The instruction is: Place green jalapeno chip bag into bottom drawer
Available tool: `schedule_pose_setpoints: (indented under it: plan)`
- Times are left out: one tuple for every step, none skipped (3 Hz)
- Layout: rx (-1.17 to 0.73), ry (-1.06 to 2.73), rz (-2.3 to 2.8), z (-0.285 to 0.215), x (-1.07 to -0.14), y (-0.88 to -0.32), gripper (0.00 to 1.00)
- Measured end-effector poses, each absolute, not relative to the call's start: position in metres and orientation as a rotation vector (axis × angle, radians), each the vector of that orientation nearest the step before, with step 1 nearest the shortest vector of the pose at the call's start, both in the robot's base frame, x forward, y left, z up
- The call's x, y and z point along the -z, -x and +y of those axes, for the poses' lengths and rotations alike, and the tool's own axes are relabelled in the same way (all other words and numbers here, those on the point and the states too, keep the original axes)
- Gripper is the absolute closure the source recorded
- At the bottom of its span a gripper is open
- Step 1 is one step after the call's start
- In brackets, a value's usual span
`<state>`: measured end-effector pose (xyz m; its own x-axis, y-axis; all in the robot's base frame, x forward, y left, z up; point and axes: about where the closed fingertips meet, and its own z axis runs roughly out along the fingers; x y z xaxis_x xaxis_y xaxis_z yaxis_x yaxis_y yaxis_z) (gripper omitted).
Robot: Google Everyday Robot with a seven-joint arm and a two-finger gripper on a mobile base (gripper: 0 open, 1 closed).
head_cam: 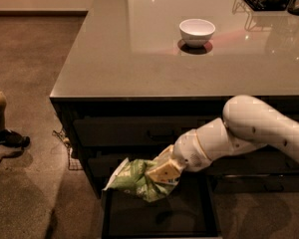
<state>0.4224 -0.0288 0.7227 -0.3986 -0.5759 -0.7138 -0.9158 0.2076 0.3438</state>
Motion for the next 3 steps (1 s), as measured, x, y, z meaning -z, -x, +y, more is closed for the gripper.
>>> schedule_pose_setpoints:
  plan:
    - [-1.171, 1.311, 2.039, -0.017, -0.658, -0.410, 1.00]
    - [-1.171, 1.311, 2.039, -0.017, -0.658, -0.410, 1.00]
    - [-1.182, 1.279, 2.050, -0.021, -0.630, -0.415, 1.00]
